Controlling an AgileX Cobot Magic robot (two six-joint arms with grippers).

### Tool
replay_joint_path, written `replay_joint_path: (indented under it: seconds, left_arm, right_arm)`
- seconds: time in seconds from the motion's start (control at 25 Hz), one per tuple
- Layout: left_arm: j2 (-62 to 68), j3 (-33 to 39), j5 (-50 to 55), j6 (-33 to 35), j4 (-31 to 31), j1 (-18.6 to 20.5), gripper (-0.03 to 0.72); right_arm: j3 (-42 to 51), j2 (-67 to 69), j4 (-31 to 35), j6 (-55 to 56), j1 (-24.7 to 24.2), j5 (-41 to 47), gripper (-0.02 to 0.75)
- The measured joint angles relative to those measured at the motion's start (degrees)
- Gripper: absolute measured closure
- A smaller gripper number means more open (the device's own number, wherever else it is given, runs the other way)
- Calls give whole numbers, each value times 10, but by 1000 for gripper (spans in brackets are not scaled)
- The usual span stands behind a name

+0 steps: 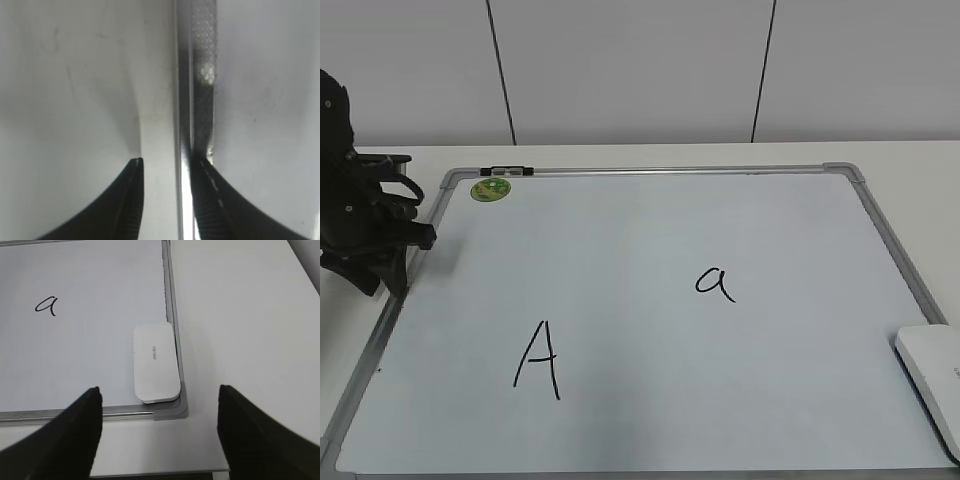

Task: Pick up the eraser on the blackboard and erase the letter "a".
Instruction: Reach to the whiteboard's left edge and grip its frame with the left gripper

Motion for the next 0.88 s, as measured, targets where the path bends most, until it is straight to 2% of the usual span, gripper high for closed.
replay_joint_path:
  seconds: [0.32,0.4,0.56,0.88]
  left_arm:
    - [7,-3,-1,1,-3,0,454]
    - [8,-4,0,2,-6,0,494]
    - [8,-4,0,2,-12,0,639]
    - [8,-4,0,2,-15,0,659]
  right_arm:
    - [0,0,0,0,0,0,204]
    - [0,0,0,0,0,0,204]
    - [0,0,0,0,0,0,204]
    - [0,0,3,0,0,0,204]
